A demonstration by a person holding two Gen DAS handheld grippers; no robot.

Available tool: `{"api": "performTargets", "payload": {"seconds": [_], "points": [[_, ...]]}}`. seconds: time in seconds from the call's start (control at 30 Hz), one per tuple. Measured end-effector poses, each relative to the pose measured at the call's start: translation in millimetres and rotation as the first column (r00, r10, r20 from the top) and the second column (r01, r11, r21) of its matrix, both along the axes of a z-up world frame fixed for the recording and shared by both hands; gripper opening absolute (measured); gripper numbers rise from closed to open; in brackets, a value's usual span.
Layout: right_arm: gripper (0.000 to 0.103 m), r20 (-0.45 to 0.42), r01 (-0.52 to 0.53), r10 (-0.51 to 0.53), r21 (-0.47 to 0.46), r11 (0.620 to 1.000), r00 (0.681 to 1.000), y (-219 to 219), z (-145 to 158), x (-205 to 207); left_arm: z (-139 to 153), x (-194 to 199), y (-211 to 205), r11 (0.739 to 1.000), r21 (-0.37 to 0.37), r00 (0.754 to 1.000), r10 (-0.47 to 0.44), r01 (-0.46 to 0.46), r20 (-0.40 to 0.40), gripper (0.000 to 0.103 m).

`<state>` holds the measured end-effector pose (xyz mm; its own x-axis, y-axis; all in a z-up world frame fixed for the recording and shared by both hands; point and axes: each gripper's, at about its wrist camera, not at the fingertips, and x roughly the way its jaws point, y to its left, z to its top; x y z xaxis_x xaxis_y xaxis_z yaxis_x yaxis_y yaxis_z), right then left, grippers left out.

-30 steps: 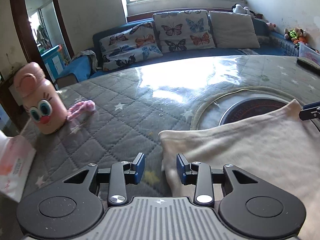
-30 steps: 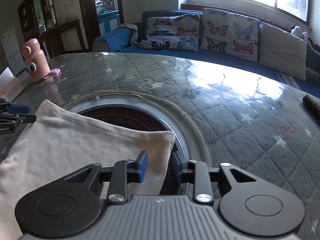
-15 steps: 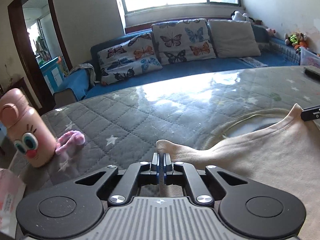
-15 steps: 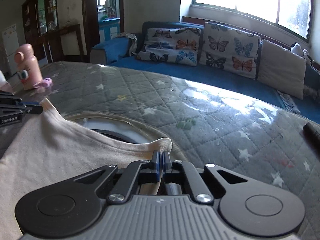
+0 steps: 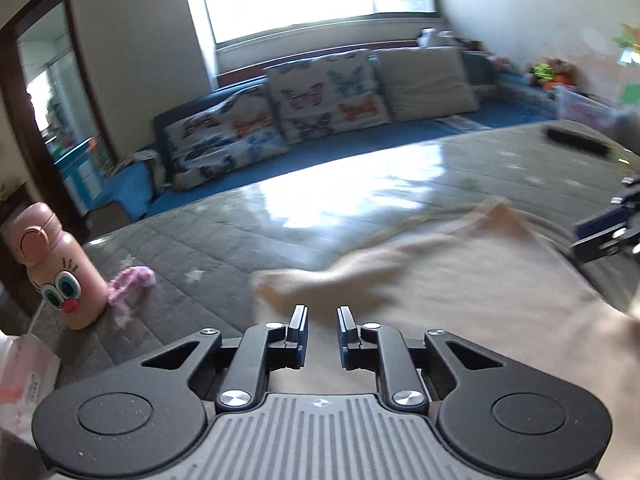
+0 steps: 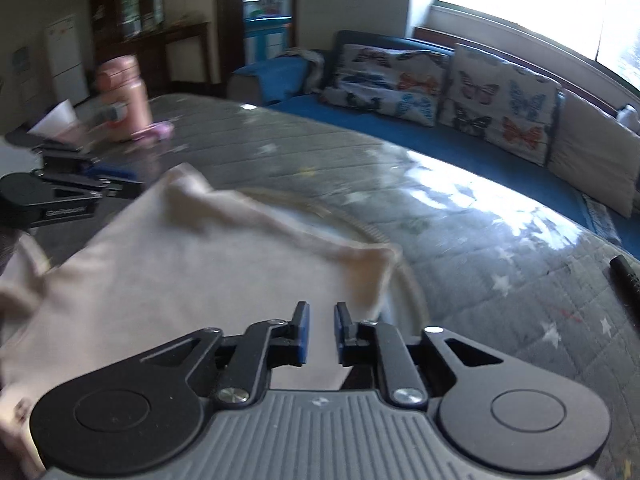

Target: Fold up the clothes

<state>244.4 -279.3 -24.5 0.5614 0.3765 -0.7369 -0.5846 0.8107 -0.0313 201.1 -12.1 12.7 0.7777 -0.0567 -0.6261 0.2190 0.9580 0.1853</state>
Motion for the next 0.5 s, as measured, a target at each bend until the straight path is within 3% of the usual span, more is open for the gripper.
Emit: {"api": "performTargets", "payload": {"seconds": [0.23,0.5], "points": [[0.027,-0.050,-0.145,0.142,-0.050,0.988,0.989,12,-9,-83,-18,-86,-43,0.988,-0.004,0.988,-0.154,0.154,-0.009,0.019],[0.026,0.025,-0.160,0.163,-0.086,0.983,0.986,5,-30,-155,-42,-139,-62,0.985,0.007,0.985,-0.173,0.173,-0.003,0.019]]}}
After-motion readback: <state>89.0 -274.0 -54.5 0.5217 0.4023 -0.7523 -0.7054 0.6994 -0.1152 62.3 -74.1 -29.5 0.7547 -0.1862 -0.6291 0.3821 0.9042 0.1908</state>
